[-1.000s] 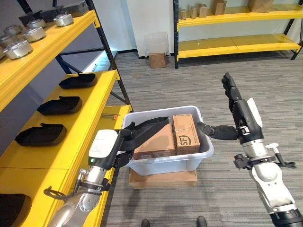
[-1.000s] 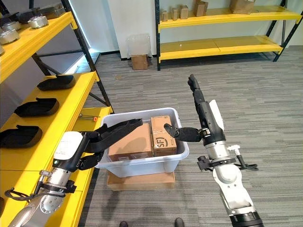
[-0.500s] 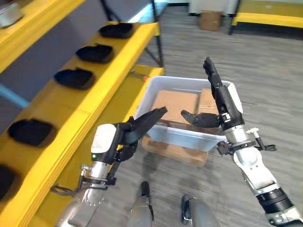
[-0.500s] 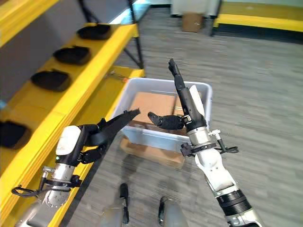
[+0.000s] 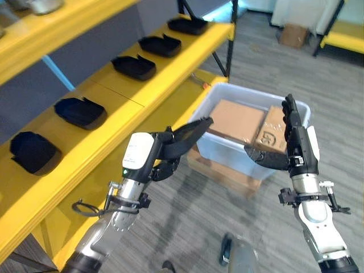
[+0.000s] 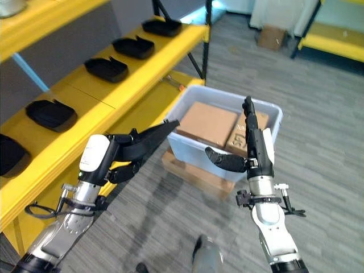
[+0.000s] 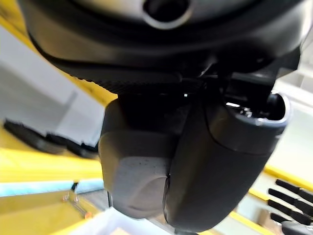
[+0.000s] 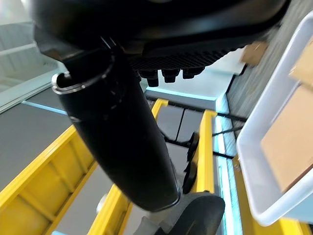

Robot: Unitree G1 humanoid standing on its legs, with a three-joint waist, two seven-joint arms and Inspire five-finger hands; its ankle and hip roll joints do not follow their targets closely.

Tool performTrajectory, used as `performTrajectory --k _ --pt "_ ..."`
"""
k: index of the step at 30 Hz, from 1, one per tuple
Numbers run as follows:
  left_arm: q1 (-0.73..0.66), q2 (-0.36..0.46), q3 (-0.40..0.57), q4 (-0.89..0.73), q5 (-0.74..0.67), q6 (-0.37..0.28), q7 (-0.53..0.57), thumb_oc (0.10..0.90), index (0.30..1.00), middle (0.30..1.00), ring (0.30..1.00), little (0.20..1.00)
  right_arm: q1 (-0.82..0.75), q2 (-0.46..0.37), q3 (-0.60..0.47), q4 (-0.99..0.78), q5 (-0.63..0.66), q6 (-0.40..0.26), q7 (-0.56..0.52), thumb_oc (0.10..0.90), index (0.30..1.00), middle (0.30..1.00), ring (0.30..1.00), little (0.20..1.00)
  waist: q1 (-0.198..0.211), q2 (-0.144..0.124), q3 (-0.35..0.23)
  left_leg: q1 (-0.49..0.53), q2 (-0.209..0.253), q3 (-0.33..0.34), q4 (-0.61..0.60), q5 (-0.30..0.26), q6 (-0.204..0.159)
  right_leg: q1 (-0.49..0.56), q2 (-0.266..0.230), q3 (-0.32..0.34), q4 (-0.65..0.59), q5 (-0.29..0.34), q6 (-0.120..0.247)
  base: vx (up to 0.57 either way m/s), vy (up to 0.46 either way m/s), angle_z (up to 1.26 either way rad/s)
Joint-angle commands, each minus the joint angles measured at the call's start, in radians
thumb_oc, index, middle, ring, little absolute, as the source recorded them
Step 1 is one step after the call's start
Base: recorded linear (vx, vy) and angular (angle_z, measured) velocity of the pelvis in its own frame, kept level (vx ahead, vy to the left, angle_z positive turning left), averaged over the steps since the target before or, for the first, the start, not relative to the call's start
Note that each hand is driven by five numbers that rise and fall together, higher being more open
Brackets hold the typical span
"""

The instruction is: Move parts from the plastic box to the shelf.

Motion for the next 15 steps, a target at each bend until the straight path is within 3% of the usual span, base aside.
performTrajectory --k 1,2,5,15 --pt "-0.047 0.018 0.100 -0.140 -0.001 -0.049 0.106 0.400 0.300 0.300 0.300 0.300 -0.084 0.019 -0.022 -0.110 -0.008 -0.106 -0.015 0.900 1.000 1.000 1.000 1.000 0.006 -0.042 -0.078 0.029 0.012 -0.035 0.026 -0.042 0.002 0.142 -0.102 -0.015 -0.228 0.227 0.157 -0.02 0.088 0.16" --pt "-0.035 0.018 0.110 -0.141 -0.002 -0.047 0.108 0.400 0.300 0.300 0.300 0.300 -0.077 0.023 -0.021 -0.108 -0.010 -0.100 -0.012 0.900 1.000 1.000 1.000 1.000 0.017 -0.061 -0.076 0.015 0.003 -0.042 0.053 -0.060 0.004 0.149 -0.119 -0.021 -0.228 0.236 0.165 -0.03 0.080 0.11" --pt "-0.011 0.020 0.128 -0.152 0.002 -0.043 0.114 0.400 0.300 0.300 0.300 0.300 -0.079 0.030 -0.008 -0.095 -0.011 -0.090 -0.003 0.900 1.000 1.000 1.000 1.000 0.028 -0.083 -0.079 -0.001 -0.006 -0.054 0.090 -0.080 0.012 0.160 -0.137 -0.027 -0.231 0.251 0.174 -0.02 0.088 0.18" --pt "0.060 0.019 0.181 -0.159 0.011 -0.032 0.122 0.400 0.300 0.300 0.300 0.300 -0.091 0.059 0.028 -0.052 -0.011 -0.073 0.010 0.900 1.000 1.000 1.000 1.000 0.074 -0.130 -0.117 0.001 -0.063 -0.088 0.048 -0.080 0.042 0.196 -0.154 -0.049 -0.306 0.330 0.206 -0.01 0.061 0.14"
